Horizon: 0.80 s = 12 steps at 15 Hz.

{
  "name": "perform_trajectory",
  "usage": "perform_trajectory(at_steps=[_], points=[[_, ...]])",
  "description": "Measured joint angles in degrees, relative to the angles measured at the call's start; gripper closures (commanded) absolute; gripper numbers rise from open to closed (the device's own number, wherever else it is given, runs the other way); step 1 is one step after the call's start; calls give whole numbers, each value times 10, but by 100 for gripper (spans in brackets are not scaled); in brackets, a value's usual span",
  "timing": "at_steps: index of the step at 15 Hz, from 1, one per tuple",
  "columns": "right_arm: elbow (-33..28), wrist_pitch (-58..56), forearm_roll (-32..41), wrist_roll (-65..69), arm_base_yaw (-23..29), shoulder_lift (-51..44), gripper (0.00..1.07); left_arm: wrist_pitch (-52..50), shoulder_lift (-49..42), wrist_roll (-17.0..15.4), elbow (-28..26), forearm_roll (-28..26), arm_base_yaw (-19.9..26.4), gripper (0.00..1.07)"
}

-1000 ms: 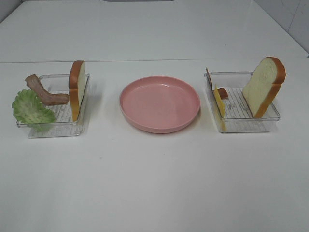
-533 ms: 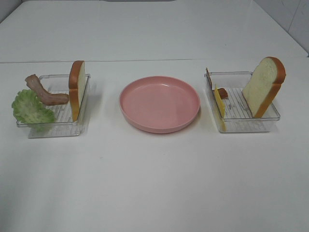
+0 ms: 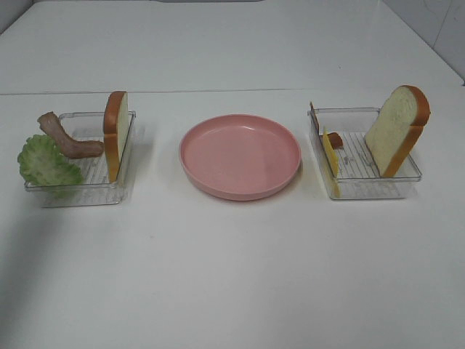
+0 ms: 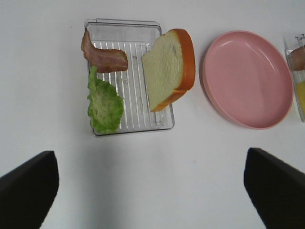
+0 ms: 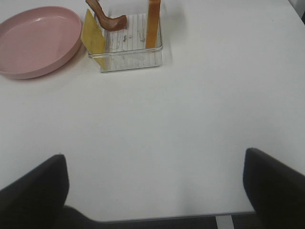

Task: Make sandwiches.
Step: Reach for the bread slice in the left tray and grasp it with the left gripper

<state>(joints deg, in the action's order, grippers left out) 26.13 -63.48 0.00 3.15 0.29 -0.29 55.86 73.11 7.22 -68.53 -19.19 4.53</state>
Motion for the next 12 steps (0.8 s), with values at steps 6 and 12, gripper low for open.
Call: perform_trajectory(at_steps=[6, 12], points=[[0, 0, 0, 0, 0, 0, 11, 10, 197, -101, -127, 50, -105, 4], [0, 0, 0, 0, 0, 0, 11, 99, 418, -196, -339, 127, -193, 4]])
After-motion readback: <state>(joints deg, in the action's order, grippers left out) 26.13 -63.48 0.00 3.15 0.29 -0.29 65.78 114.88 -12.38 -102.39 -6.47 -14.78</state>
